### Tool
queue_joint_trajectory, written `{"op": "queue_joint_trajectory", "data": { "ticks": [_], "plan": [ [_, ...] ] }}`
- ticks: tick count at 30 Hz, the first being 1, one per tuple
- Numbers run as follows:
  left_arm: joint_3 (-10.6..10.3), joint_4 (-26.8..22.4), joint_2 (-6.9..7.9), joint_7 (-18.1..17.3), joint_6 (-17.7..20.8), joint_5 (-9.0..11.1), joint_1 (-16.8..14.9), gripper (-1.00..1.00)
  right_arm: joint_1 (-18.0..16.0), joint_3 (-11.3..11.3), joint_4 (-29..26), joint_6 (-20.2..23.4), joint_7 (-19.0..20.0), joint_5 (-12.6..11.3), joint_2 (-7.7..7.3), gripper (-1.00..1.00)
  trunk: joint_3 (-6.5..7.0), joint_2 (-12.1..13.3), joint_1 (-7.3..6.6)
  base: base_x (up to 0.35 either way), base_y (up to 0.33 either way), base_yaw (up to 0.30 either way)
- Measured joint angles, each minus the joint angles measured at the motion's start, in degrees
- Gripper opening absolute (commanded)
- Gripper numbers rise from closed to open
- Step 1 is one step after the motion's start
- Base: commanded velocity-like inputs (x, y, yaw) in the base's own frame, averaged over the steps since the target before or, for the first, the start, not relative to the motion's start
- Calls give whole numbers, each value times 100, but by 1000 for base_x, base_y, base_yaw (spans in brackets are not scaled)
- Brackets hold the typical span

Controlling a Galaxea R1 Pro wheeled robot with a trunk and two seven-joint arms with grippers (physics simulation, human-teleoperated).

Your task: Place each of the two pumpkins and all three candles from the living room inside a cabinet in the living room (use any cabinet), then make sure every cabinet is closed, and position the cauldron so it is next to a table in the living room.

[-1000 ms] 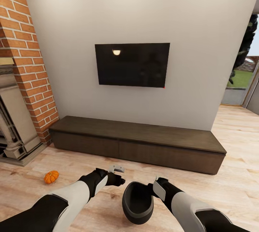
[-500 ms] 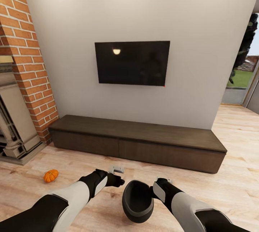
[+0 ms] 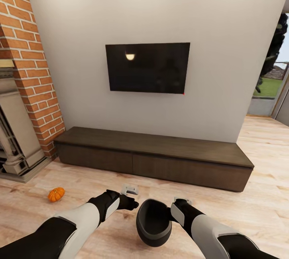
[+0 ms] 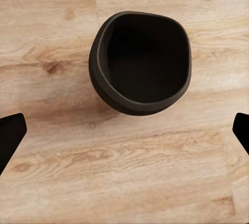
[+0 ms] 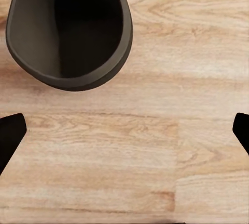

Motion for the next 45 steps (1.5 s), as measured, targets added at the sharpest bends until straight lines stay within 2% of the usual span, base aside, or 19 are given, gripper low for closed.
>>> {"op": "queue_joint_trajectory", "data": {
  "ticks": [6,20,22,23,26,34,45],
  "plan": [
    [0,1,0,0,-1,-7,0,100,0,0,0,28,94,2,0,100,-108,-241,132,0,0,0],
    [-8,117,0,3,-277,-18,0,100,0,1,0,47,126,2,0,100,-108,-242,131,185,0,0],
    [-7,132,0,3,-306,-19,0,100,0,1,0,44,189,3,0,100,-108,-242,132,42,0,0],
    [-8,155,0,3,-333,-19,0,100,0,5,5,41,407,15,0,100,-108,-242,132,11,0,0],
    [-8,165,0,4,-344,-19,0,100,0,9,8,10,510,111,0,100,-108,-242,132,3,0,0],
    [-8,168,0,4,-350,-19,0,100,0,9,8,-2,529,139,0,100,-108,-242,132,6,0,0],
    [-16,168,0,4,-342,-19,4,100,0,8,8,1,521,144,0,100,-108,-242,132,156,0,0]
  ]
}}
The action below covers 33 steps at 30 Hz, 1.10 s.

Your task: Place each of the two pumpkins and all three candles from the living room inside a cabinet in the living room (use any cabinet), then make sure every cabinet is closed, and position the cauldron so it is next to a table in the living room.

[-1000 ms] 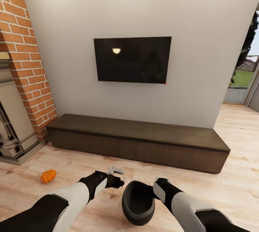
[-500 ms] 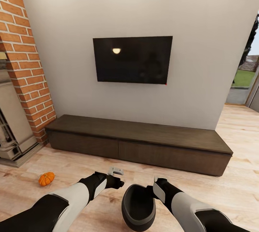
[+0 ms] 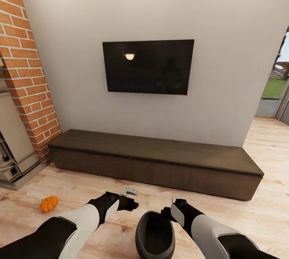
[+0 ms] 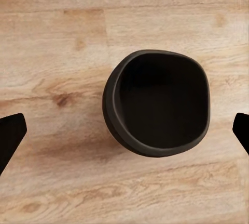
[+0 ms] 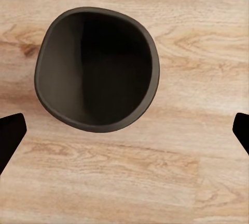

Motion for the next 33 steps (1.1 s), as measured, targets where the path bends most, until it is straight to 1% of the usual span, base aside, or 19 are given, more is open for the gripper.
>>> {"op": "queue_joint_trajectory", "data": {
  "ticks": [6,10,12,14,15,17,20,24,26,30,33],
  "plan": [
    [0,0,0,0,16,0,-4,100,0,-4,4,46,-62,-6,0,100,0,0,0,4,0,0],
    [-6,0,0,-35,90,-4,-3,100,0,14,24,631,-395,10,0,100,0,0,0,0,0,0],
    [-15,0,0,-64,170,-19,-3,100,0,15,25,794,-527,14,0,100,-35,-79,44,0,0,0],
    [-25,-4,0,-75,327,-99,-4,100,0,16,25,850,-605,15,0,100,-71,-159,87,0,0,0],
    [-31,-5,0,-77,459,-229,-4,100,0,16,25,870,-641,16,0,100,-89,-199,109,0,0,0],
    [-48,-11,0,-76,619,-560,-4,100,0,16,25,891,-679,16,0,100,-125,-279,153,0,0,0],
    [-56,-14,0,-79,685,-747,-3,100,0,13,25,882,-695,19,0,100,-179,-399,219,0,0,0],
    [-60,-15,0,-99,717,-843,-4,100,0,1,22,833,-695,26,0,100,-251,-560,307,0,0,0],
    [-61,-16,0,-111,720,-865,-4,100,0,-4,19,710,-659,25,0,100,-287,-640,351,0,0,0],
    [-61,-16,0,-118,681,-876,-2,100,0,-8,17,586,-622,15,0,100,-359,-801,439,0,0,0],
    [-61,-16,0,-118,676,-877,-4,100,0,-9,17,572,-621,14,0,100,-411,-921,505,0,0,-149]
  ]
}}
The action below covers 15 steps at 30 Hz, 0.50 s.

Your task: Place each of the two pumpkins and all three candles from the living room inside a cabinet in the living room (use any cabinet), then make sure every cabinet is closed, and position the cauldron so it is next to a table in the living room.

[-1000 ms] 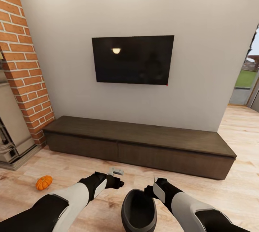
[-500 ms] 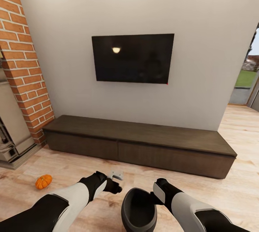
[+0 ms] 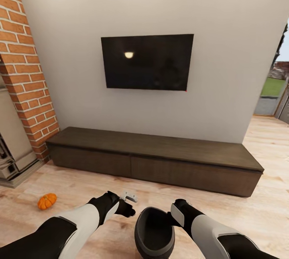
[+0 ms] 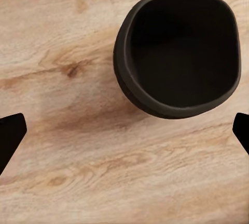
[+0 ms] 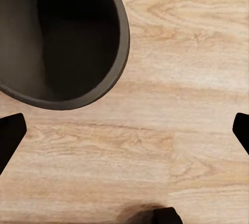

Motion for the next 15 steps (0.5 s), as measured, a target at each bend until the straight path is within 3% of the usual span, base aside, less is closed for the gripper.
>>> {"op": "queue_joint_trajectory", "data": {
  "ticks": [8,15],
  "plan": [
    [5,6,0,-36,-286,6,1,100,0,1,0,-8,0,-7,0,100,-18,-82,45,0,0,-231],
    [0,8,0,-340,-407,15,1,100,0,0,0,-12,128,-8,0,100,-12,-82,42,56,0,-43]
  ]
}}
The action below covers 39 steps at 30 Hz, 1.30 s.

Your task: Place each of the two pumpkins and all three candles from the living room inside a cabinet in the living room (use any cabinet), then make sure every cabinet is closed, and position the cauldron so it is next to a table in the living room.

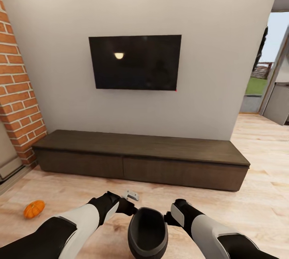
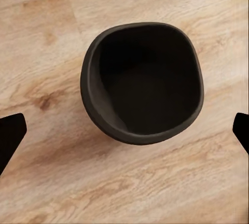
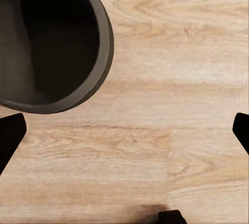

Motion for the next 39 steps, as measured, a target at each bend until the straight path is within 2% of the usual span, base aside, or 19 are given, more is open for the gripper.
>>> {"op": "queue_joint_trajectory", "data": {
  "ticks": [5,7,14,28,39],
  "plan": [
    [0,0,0,-2,7,1,-1,100,0,1,0,-9,63,1,0,100,0,0,-1,285,0,-1],
    [0,0,0,1,4,1,2,100,0,-5,0,-126,81,-3,0,100,0,1,20,28,0,0],
    [0,0,0,2,23,5,2,100,0,-5,5,-113,288,-16,0,100,0,0,2,5,0,0],
    [10,17,0,-12,109,30,8,100,0,-7,18,-124,373,-25,0,100,-251,-560,309,0,0,0],
    [8,24,0,-172,112,25,9,100,0,0,153,-138,379,-23,0,100,-449,-1001,551,0,0,0]
  ]
}}
